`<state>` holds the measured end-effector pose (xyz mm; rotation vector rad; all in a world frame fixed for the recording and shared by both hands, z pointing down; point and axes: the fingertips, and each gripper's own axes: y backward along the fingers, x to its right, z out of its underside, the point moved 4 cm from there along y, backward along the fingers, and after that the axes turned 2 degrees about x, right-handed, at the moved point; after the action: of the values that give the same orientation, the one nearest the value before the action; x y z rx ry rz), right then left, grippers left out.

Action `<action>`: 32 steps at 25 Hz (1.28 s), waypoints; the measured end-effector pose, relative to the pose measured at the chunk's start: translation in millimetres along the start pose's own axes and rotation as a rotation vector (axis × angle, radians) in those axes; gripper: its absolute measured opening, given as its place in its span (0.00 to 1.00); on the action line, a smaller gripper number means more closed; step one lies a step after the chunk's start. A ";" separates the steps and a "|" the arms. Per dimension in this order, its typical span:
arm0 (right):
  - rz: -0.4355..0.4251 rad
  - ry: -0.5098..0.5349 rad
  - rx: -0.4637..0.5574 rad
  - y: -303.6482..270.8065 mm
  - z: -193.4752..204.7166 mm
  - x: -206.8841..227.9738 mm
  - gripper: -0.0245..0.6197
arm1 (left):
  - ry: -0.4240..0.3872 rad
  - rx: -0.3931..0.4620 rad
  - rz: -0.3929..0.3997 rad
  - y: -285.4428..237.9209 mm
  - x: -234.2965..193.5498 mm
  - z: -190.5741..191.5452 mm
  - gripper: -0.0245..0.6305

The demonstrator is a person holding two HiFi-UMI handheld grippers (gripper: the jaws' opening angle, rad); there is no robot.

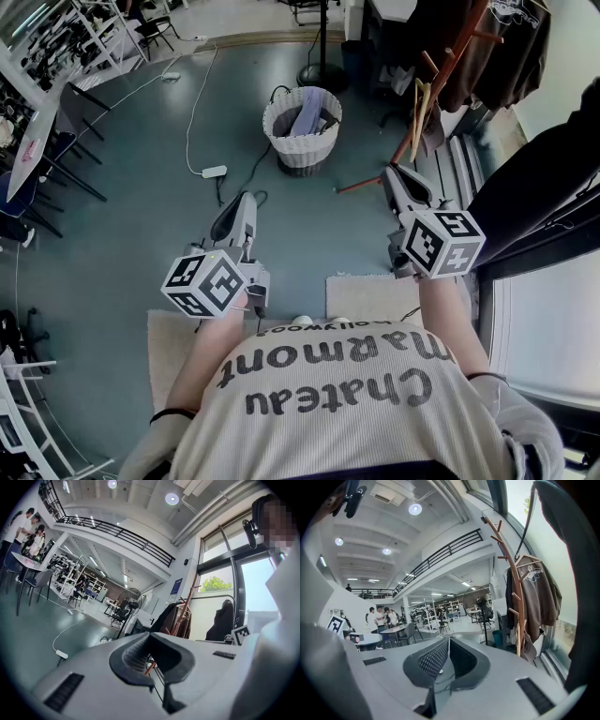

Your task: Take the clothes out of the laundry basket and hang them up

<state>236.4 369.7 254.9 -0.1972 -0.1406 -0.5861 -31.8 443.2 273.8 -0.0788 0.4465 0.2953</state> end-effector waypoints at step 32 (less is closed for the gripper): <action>-0.178 -0.009 0.017 -221.5 -26.9 90.4 0.09 | -0.009 0.038 -0.015 -198.3 -79.7 -27.7 0.05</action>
<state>188.6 134.9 277.7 -0.1718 -0.1733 -0.7606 -52.6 229.0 285.8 -0.0441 0.4426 0.2725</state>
